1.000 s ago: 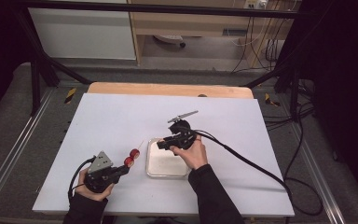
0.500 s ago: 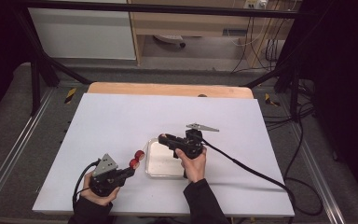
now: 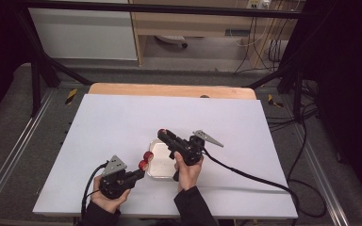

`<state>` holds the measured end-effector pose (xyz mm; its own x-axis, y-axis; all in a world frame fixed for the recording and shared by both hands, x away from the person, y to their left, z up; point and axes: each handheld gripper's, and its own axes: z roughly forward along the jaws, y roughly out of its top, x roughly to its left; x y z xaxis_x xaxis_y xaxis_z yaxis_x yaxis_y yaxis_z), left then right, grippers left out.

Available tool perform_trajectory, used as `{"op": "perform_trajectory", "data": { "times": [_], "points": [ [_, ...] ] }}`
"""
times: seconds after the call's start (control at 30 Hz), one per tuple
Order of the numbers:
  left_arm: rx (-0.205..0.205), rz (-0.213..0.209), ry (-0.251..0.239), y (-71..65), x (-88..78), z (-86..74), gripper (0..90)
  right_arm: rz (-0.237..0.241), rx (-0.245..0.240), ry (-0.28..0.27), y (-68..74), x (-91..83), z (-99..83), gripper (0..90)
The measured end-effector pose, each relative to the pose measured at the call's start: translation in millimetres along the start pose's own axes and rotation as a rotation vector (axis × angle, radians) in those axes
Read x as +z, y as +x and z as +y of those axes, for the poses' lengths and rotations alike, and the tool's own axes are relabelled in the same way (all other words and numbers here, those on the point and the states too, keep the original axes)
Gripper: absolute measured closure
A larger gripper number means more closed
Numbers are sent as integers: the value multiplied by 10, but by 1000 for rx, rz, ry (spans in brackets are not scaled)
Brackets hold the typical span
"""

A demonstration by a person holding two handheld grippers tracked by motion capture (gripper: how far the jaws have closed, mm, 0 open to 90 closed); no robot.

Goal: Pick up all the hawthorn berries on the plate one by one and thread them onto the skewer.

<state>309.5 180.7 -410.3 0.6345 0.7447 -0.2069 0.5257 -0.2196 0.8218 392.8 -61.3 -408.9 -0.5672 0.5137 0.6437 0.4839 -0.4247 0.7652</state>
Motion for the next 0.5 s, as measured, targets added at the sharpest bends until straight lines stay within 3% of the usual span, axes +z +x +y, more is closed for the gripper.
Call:
{"op": "perform_trajectory", "data": {
  "times": [0.2,0.5],
  "points": [
    [-9,-14,-6,-39,29,37,877,23,15,-75,30,-15,-60,615],
    [-17,-13,-1,-24,39,42,877,46,20,-84,30,-19,-106,615]
  ]
}}
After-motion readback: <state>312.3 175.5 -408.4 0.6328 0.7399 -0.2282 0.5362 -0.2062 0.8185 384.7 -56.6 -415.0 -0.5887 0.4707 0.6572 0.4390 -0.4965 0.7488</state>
